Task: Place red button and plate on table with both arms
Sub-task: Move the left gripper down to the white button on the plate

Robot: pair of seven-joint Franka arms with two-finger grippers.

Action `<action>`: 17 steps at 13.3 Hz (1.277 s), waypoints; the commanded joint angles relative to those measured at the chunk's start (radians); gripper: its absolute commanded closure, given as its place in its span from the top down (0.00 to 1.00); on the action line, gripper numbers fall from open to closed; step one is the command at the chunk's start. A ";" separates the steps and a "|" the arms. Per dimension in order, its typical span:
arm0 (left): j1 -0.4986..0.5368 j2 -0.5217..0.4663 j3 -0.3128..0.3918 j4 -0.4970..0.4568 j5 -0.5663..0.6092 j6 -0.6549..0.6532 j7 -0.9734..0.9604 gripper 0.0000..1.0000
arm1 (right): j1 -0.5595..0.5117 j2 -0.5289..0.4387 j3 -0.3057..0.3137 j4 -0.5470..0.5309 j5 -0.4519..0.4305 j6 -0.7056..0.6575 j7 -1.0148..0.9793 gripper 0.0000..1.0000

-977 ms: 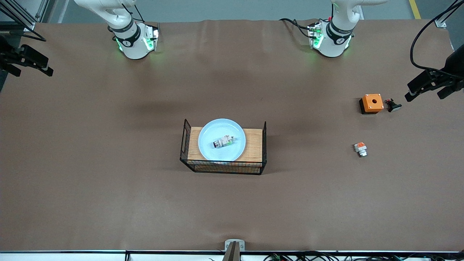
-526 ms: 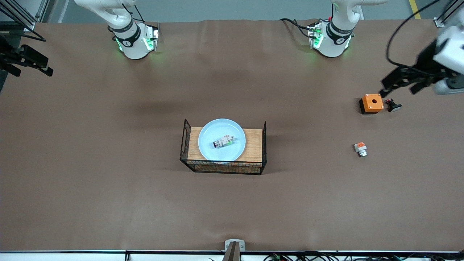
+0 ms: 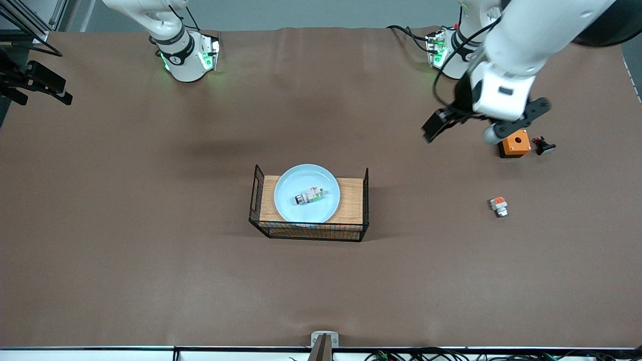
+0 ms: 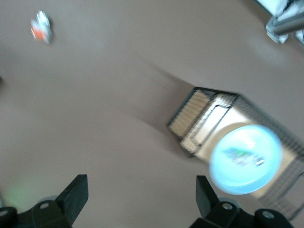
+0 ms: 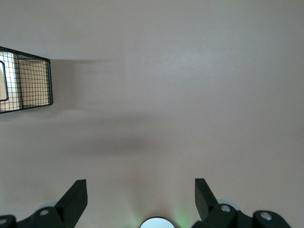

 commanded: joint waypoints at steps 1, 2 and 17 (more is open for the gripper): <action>-0.086 0.121 -0.009 0.080 0.013 0.098 -0.334 1.00 | -0.005 -0.005 -0.002 0.011 0.001 -0.015 0.005 1.00; -0.118 0.152 -0.009 0.093 0.031 0.119 -0.422 1.00 | -0.008 0.004 -0.002 0.015 -0.001 -0.013 0.003 1.00; -0.507 0.568 0.225 0.299 0.082 0.370 -1.326 1.00 | -0.009 0.277 -0.005 0.040 -0.070 0.013 0.005 1.00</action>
